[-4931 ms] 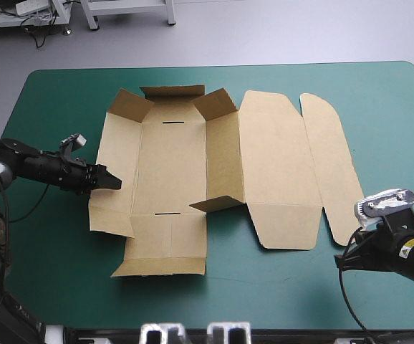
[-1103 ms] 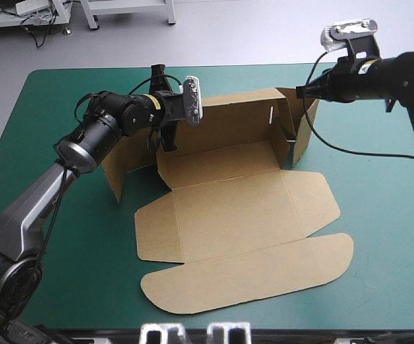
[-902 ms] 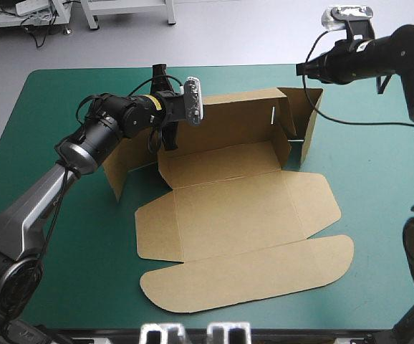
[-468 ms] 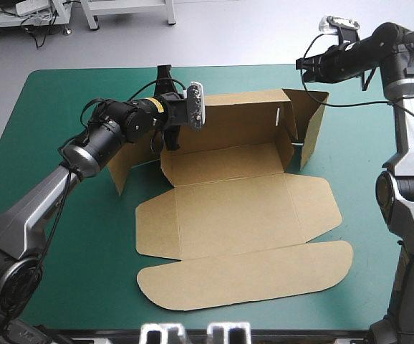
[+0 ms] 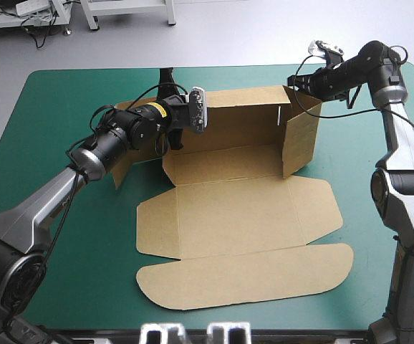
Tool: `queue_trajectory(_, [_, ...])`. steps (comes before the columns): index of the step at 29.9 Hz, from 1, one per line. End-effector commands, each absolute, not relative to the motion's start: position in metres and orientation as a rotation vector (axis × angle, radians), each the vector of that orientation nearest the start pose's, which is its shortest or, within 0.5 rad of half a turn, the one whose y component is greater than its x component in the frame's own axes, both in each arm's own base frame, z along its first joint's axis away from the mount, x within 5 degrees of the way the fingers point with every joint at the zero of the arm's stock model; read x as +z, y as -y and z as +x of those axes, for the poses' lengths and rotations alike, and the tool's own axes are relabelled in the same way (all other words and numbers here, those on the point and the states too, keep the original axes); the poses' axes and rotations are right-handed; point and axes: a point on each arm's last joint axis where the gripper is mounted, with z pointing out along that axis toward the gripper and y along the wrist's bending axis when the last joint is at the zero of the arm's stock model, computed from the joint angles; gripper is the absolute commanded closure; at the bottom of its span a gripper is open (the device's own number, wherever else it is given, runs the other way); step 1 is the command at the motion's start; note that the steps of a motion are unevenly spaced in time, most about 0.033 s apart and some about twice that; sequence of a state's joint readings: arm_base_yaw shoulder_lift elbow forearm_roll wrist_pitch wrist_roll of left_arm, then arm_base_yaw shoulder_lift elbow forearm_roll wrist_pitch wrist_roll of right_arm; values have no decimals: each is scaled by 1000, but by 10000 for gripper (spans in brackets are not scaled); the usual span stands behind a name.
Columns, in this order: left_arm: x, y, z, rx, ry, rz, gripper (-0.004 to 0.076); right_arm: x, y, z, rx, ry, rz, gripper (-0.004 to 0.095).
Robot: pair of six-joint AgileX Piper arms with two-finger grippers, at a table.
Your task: Fold the box
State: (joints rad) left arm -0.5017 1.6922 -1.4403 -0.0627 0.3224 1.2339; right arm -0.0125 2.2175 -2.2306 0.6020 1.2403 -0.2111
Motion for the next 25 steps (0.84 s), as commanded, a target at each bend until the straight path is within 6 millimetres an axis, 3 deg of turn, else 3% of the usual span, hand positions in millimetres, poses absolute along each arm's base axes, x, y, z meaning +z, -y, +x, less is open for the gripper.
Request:
queue_trajectory(1, [348,198,348,345,-1395,1509,733,356,-46,455,785,-2438,-257,928])
queue_trajectory(7, [346,198,349,340,-1405,1501,733,369,-46,418,724,-2422,-425,928])
queue_trajectory(11, [346,198,349,340,-1405,1501,733,366,-50,400,767,-2389,-540,928])
queue_trajectory(14, [345,198,348,334,-1415,1514,733,356,-55,393,821,-2336,-614,928])
queue_trajectory(18, [342,197,347,321,-1439,1544,733,335,-56,383,822,-2282,-578,926])
queue_trajectory(25, [337,196,344,302,-1474,1587,733,298,-49,345,578,-2086,-571,922])
